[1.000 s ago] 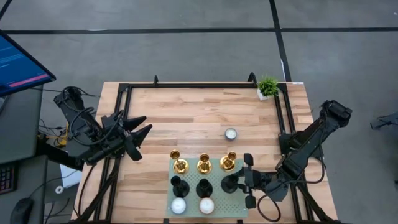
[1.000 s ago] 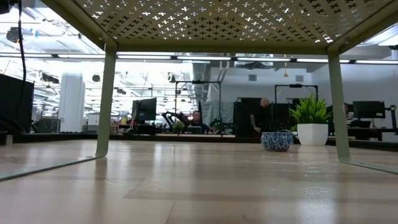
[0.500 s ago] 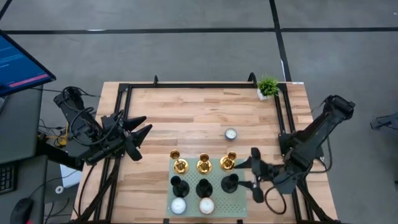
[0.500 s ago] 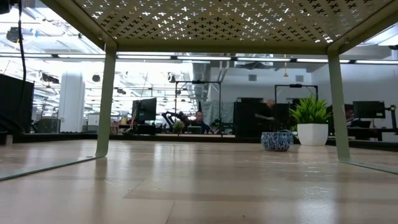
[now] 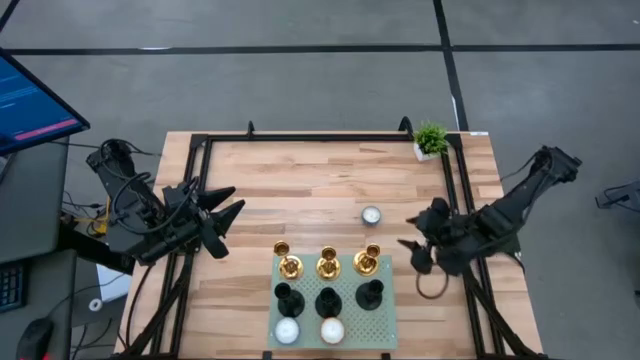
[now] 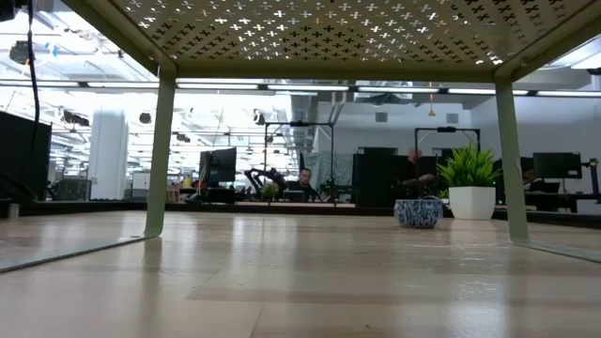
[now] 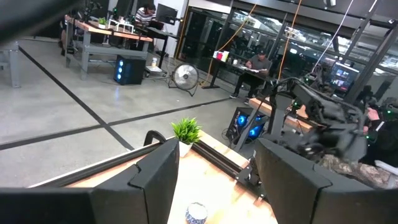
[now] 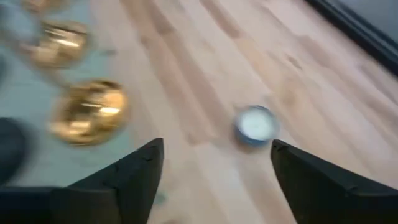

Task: Pick & Place candle stick holders
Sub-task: Put the blue scented candle on the shelf aligned with the other orange scented candle

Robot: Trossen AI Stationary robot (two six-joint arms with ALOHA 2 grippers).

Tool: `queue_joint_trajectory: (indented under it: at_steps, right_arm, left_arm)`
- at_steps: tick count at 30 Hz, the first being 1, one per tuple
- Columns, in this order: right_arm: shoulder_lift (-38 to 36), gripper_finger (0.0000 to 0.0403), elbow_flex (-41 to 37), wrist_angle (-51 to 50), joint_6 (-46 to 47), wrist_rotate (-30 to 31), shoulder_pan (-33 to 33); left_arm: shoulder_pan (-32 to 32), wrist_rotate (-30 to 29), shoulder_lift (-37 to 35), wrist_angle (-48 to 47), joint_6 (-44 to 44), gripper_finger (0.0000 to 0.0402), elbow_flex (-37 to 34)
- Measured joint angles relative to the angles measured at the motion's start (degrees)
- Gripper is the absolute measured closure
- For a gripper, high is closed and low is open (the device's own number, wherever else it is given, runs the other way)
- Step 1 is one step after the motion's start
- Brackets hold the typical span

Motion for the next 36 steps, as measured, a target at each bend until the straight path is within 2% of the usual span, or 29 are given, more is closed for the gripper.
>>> queue_joint_trajectory:
  at_steps: [5, 10, 16, 20, 26, 31, 36]
  right_arm:
    - [-0.24, 0.0058, -6.26, -0.20, -1.65, -3.67, -6.91]
    - [-4.27, 0.0019, -15.75, 9.90, -7.65, -4.48, -12.10]
    - [-13.40, 0.0025, -28.02, 29.58, -18.94, -8.15, -20.49]
    - [-15.96, 0.0030, -34.44, 41.99, -28.45, -10.01, -26.78]
    - [-13.57, 0.0031, -38.61, 55.24, -39.10, -18.57, -36.65]
    - [-10.03, 0.0031, -41.40, 65.61, -45.24, -26.54, -42.39]
    - [-5.26, 0.0031, -43.02, 72.70, -48.63, -28.69, -45.22]
  left_arm:
    - [0.00, 0.00, 0.00, 0.00, -0.02, 0.0190, 0.00]
    - [0.42, -0.33, 0.00, 0.00, 0.02, 0.0190, 0.00]
    - [2.41, -0.44, 0.00, 0.00, 0.22, 0.0190, 0.00]
    - [3.89, -0.46, 0.00, 0.00, 0.22, 0.0190, 0.00]
    - [5.10, -0.46, 0.00, 0.00, 0.20, 0.0190, 0.00]
    - [5.29, -0.46, 0.00, 0.00, 0.20, 0.0190, 0.00]
    - [5.29, -0.46, 0.00, 0.00, 0.20, 0.0190, 0.00]
